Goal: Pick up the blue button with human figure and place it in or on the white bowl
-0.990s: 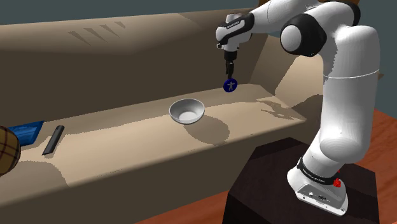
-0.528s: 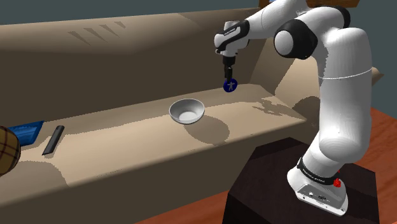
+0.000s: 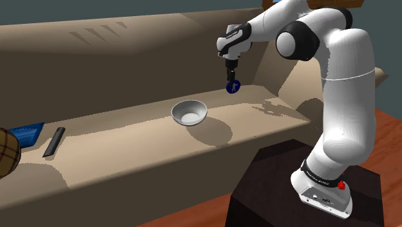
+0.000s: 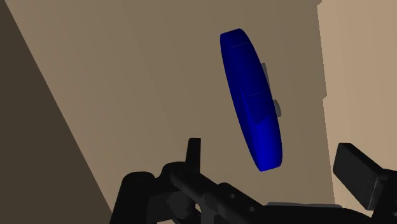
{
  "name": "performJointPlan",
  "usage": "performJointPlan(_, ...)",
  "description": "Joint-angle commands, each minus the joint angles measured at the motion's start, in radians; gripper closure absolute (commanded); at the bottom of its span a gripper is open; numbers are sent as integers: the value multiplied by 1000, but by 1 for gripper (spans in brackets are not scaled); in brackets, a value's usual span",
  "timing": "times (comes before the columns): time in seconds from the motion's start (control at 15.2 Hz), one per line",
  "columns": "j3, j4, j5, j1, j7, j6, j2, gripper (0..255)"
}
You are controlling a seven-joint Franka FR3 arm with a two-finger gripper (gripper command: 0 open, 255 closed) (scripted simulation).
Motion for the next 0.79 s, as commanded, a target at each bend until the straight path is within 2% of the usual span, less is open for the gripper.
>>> performJointPlan(0.0,0,0,0,0,0,0,0,0)
performJointPlan(0.07,0,0,0,0,0,0,0,255)
performJointPlan(0.73,-2,6,-3,1,2,-11,-5,255)
